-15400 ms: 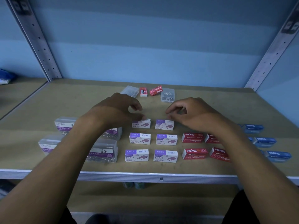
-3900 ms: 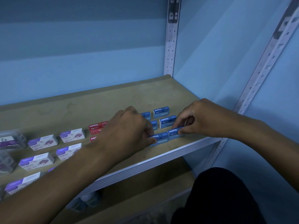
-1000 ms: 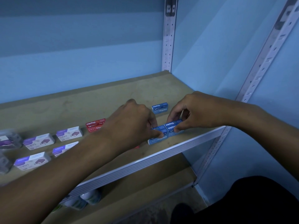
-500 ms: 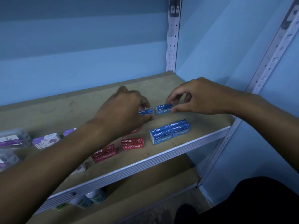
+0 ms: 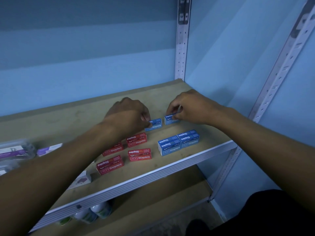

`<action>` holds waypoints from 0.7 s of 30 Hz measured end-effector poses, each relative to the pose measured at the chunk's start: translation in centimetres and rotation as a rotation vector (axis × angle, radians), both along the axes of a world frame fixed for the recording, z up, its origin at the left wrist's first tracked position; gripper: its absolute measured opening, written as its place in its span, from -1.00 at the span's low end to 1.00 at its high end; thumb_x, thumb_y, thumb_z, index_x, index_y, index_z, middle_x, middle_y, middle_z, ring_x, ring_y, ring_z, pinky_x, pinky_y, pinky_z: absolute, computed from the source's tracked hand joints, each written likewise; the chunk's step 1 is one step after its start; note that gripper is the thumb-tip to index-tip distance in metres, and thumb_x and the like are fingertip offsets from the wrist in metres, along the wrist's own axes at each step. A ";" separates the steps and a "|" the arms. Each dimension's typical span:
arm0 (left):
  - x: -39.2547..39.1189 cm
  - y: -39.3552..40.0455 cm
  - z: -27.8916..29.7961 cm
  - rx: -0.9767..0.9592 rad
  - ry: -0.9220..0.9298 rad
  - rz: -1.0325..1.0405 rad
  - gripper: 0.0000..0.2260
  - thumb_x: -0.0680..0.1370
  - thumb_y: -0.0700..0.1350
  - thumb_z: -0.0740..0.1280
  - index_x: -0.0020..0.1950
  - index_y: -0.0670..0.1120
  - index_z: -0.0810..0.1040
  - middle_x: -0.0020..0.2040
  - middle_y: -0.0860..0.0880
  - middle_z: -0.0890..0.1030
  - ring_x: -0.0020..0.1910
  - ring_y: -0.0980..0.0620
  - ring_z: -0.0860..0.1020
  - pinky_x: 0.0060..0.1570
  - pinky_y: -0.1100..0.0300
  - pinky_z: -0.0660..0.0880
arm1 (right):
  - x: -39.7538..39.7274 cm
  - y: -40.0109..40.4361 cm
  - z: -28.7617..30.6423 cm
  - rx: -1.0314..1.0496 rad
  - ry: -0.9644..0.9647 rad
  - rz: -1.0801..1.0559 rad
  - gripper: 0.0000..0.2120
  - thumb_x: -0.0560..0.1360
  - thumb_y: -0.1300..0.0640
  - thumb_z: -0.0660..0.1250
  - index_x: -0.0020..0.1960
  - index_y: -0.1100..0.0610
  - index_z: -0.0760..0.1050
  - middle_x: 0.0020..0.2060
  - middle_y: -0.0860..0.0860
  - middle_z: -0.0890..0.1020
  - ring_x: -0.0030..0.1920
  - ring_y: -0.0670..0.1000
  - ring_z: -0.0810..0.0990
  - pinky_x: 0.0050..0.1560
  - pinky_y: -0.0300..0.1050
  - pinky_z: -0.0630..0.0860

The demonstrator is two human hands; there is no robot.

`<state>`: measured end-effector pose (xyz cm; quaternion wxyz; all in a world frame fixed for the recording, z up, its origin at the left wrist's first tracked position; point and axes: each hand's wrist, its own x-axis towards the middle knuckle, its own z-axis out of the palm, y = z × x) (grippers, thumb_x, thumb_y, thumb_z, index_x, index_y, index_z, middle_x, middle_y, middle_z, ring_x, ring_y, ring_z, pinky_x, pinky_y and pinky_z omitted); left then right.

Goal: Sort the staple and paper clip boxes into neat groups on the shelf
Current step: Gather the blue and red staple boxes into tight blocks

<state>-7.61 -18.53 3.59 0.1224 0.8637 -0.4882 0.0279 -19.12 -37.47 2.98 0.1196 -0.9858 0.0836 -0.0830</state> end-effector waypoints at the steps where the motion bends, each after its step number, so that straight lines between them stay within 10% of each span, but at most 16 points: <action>1: 0.0 -0.1 -0.1 -0.001 -0.001 -0.004 -0.86 0.44 0.08 0.48 -0.09 0.06 0.69 -0.16 0.15 0.67 -0.03 0.08 0.58 -0.05 0.18 0.47 | 0.0 0.0 -0.1 -0.003 -0.005 -0.003 -0.79 0.41 0.21 0.48 -0.02 -0.04 0.72 -0.12 -0.10 0.73 -0.12 -0.14 0.63 0.02 -0.19 0.54; 21: -4.0 1.2 0.9 -0.135 -0.067 -0.124 -0.85 0.44 0.13 0.44 -0.09 0.10 0.69 -0.21 0.19 0.67 -0.03 0.09 0.52 -0.07 0.11 0.51 | -5.2 1.3 2.9 0.041 -0.012 0.074 -0.83 0.42 0.16 0.52 -0.03 -0.05 0.74 -0.21 -0.12 0.71 -0.21 -0.19 0.64 -0.12 -0.35 0.53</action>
